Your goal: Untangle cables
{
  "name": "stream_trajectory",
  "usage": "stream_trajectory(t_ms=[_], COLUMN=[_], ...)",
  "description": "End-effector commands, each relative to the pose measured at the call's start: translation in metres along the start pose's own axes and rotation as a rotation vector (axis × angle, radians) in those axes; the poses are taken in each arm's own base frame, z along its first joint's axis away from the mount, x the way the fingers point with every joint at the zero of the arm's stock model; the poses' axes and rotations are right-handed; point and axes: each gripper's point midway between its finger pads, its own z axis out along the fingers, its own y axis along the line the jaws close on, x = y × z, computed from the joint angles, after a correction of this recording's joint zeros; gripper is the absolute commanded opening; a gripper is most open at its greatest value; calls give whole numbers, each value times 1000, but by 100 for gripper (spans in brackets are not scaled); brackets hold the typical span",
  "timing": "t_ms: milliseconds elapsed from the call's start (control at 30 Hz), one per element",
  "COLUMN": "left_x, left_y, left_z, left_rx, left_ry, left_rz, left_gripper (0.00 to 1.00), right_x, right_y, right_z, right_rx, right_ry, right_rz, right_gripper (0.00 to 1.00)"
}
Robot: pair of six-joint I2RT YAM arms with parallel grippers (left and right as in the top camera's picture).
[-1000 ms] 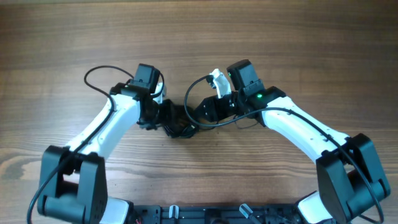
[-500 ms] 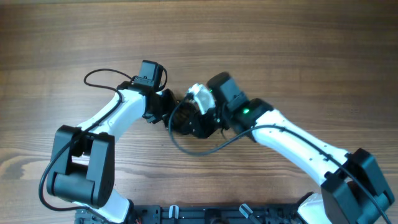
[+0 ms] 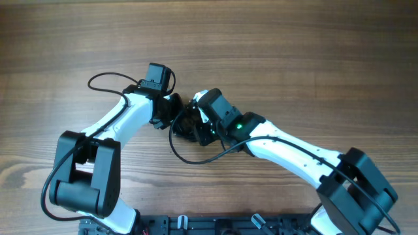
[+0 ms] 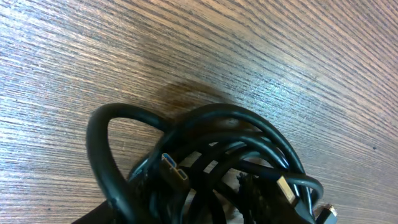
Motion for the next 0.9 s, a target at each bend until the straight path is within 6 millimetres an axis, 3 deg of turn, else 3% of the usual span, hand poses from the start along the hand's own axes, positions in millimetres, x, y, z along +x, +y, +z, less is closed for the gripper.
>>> stream_trajectory(t_ms=[0, 167, 533, 867], left_x=[4, 4, 4, 5], left_y=[1, 1, 1, 1], left_z=[6, 6, 6, 6], left_rx=[2, 2, 2, 0], left_ry=[36, 36, 36, 38], left_rz=[-15, -15, -15, -16], left_gripper=[49, 50, 50, 50], right_x=[5, 20, 22, 21], right_y=[-4, -17, -34, -42], right_z=[9, 24, 15, 14], right_rx=[22, 72, 168, 208], right_ry=[19, 69, 112, 110], right_rz=[20, 65, 89, -6], right_gripper=[30, 27, 27, 28])
